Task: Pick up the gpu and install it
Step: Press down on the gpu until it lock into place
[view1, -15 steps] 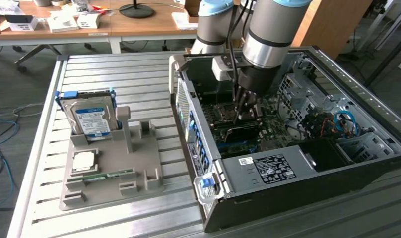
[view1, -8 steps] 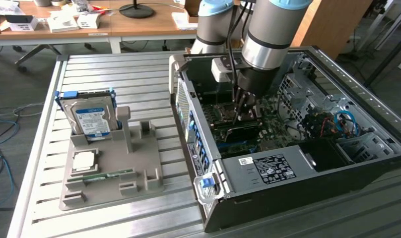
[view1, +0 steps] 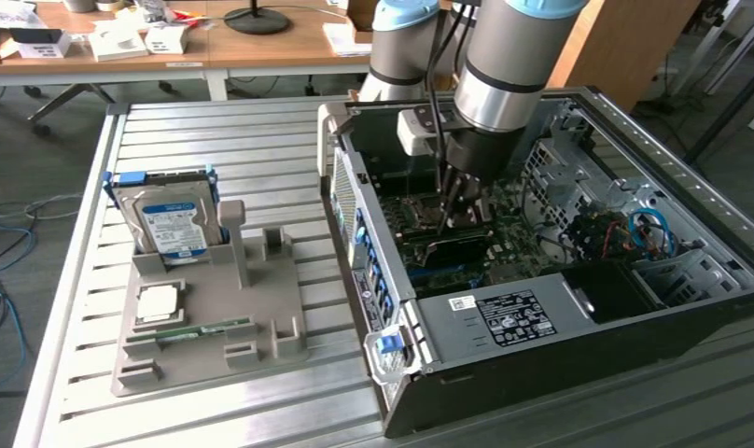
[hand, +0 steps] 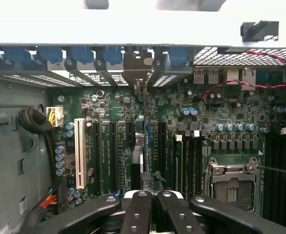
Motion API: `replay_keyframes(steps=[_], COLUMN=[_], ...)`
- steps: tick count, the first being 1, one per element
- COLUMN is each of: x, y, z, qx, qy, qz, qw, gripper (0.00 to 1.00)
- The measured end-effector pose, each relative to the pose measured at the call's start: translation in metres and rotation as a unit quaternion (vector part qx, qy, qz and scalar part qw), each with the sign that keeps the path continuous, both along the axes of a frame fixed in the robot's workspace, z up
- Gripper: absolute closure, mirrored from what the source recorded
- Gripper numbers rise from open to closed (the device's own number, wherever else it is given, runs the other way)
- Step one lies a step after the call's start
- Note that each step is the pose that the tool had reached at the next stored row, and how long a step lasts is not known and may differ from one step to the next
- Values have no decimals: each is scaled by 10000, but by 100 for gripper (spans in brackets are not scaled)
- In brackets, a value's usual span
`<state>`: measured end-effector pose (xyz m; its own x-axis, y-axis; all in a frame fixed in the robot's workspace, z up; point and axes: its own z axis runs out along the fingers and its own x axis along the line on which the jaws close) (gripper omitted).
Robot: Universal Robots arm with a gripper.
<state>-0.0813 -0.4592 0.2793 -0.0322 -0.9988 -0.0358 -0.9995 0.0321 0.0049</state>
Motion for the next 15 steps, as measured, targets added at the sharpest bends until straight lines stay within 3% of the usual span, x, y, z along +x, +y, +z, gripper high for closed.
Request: replay_keyframes(steps=[15], x=[-39], y=[0], z=[-57], qx=[1], qy=[-3], qz=[0], qw=[10000], gripper=[89])
